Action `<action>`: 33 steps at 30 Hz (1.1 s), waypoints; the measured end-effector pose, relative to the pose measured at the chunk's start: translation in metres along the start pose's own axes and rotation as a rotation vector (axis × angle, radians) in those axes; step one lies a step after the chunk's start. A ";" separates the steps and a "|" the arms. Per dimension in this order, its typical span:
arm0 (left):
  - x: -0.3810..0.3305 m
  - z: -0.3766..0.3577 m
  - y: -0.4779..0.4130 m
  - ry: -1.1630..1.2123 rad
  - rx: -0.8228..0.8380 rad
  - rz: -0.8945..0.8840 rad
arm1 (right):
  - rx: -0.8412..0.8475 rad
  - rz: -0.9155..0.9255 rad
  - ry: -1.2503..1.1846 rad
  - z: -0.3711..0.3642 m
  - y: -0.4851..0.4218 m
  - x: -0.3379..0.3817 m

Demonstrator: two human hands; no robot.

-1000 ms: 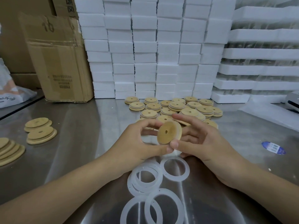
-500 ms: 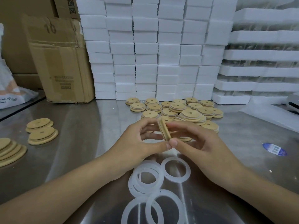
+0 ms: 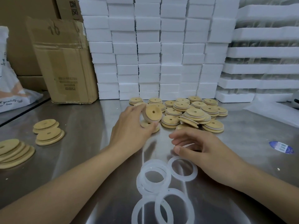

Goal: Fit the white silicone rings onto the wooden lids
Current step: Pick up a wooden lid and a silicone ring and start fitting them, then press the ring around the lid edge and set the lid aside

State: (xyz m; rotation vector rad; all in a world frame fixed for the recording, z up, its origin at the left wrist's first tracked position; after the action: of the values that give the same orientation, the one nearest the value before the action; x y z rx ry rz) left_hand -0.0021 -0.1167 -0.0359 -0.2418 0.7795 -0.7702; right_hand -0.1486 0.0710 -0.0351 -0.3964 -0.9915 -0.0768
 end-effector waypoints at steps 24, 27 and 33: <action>0.078 0.126 0.082 -0.519 0.058 0.076 | 0.104 0.091 0.275 -0.001 0.002 0.005; 0.058 0.118 0.084 -0.348 0.046 -0.094 | 0.107 0.097 0.291 -0.001 0.002 0.006; 0.040 0.095 0.082 -0.341 0.198 -0.128 | 0.112 0.101 0.295 -0.002 0.001 0.004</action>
State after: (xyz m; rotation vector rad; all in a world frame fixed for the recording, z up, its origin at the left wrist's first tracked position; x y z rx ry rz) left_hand 0.1274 -0.0943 -0.0292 -0.2379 0.3651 -0.8923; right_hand -0.1448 0.0713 -0.0329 -0.3213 -0.6799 0.0114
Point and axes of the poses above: each hand's wrist, its own y-axis away from the middle knuckle, its own z-axis out of the back of the hand, x = y × z, the point moved 3 cm from there along -y, towards the middle knuckle, and after that the axes turned 1 degree about x, right-handed, at the moved point
